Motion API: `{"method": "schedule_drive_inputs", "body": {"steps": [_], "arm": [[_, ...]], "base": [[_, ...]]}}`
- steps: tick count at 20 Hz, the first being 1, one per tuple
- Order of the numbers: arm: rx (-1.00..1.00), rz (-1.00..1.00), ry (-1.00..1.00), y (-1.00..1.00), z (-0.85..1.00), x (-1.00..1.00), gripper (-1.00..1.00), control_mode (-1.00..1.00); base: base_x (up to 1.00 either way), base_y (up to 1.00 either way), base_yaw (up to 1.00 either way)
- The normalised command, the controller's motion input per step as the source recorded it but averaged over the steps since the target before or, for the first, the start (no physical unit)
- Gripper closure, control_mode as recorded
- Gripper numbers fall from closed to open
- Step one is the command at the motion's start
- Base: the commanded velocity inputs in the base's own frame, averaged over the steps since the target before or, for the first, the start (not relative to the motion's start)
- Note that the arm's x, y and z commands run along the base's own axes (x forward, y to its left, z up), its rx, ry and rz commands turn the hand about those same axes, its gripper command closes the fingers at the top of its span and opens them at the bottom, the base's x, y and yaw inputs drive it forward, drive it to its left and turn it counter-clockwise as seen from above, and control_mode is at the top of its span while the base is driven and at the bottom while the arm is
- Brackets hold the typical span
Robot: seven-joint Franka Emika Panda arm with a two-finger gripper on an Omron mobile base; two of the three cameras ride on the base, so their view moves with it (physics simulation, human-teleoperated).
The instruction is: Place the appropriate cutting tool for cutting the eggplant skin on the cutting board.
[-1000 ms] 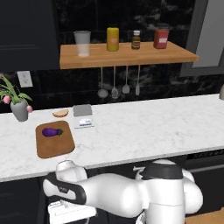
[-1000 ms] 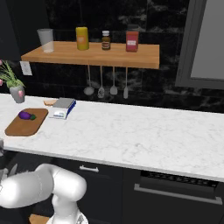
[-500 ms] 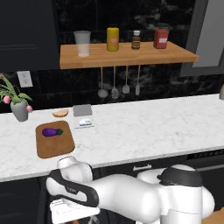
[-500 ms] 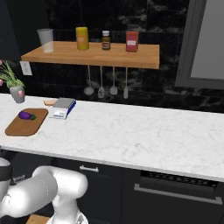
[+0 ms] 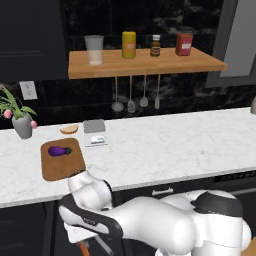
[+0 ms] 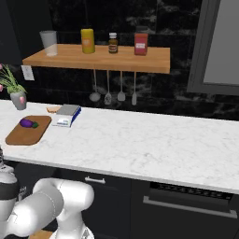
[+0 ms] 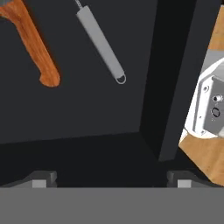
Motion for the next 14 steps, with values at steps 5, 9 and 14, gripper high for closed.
{"method": "schedule_drive_inputs", "body": {"steps": [5, 9, 14], "arm": [[0.01, 0.19, 0.00, 0.02, -0.25, 0.71, -1.00, -1.00], [0.00, 0.19, 0.00, 0.07, -0.47, 0.36, -1.00, -1.00], [0.04, 0.18, 0.00, 0.14, -0.40, 0.02, -1.00, -1.00]], "base": [[0.00, 0.00, 0.00], [0.00, 0.00, 0.00], [0.00, 0.00, 0.00]]}}
